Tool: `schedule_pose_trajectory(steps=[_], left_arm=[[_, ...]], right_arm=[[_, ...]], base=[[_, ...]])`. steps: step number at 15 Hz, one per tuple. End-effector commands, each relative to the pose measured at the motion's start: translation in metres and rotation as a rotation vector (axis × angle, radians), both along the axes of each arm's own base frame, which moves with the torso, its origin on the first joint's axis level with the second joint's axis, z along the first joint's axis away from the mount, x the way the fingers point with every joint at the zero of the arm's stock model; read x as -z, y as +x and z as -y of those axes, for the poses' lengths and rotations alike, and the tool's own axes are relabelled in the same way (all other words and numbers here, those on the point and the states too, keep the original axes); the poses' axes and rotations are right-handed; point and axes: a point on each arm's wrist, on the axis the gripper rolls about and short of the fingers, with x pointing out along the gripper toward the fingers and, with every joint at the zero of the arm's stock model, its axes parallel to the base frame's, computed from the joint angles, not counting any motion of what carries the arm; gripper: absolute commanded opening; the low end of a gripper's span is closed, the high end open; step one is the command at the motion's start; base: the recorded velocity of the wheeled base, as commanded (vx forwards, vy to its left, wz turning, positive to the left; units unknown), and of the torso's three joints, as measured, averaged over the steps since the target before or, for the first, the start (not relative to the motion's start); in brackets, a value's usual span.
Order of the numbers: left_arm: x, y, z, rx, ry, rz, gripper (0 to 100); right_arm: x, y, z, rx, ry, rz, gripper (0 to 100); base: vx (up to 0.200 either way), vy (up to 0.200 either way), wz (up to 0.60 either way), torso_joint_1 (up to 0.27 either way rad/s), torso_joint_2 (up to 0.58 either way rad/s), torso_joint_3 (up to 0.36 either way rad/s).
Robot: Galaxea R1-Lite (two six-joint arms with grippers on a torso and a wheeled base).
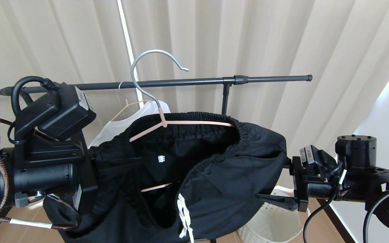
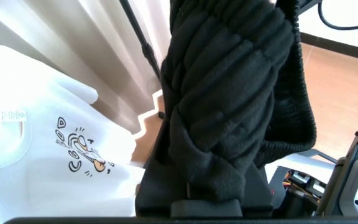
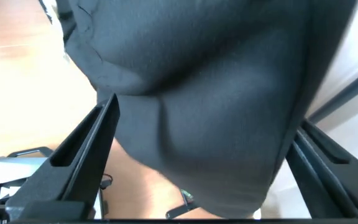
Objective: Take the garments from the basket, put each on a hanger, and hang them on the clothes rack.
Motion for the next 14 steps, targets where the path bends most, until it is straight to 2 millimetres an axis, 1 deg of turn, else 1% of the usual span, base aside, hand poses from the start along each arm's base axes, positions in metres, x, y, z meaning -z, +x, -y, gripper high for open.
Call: schedule_pose_trajectory(steps=[1,3,6,9,14], left_arm=[[-0.002,-0.002,-0.001,-0.002,-0.006,0.008,0],[-0.005,-0.006,-0.004,-0.01,-0.025,0.008,0],[-0.007,-0.013,-0.008,-0.016,-0.044,0.014,0],[-0.008,-0.016,-0.016,-0.048,-0.05,0.026,0],[-0.002,-0.02,-0.02,-0.056,-0.047,0.016,0]], right_arm=[[0.001,0.004,-0.001,0.003,-0.001,-0.003,0],[0.001,0.005,0.0,0.006,0.001,-0.001,0],[0.002,0.01,0.006,0.031,0.0,-0.003,0],[0.004,0.015,0.01,0.046,0.001,-0.006,0],[0.004,0.014,0.01,0.046,0.0,-0.009,0]], base=[[0.0,0.0,0.0,0.0,0.0,0.0],[0.0,0.0,0.0,0.0,0.0,0.0],[0.0,0.0,0.0,0.0,0.0,0.0],[0.0,0.0,0.0,0.0,0.0,0.0],[0.0,0.0,0.0,0.0,0.0,0.0]])
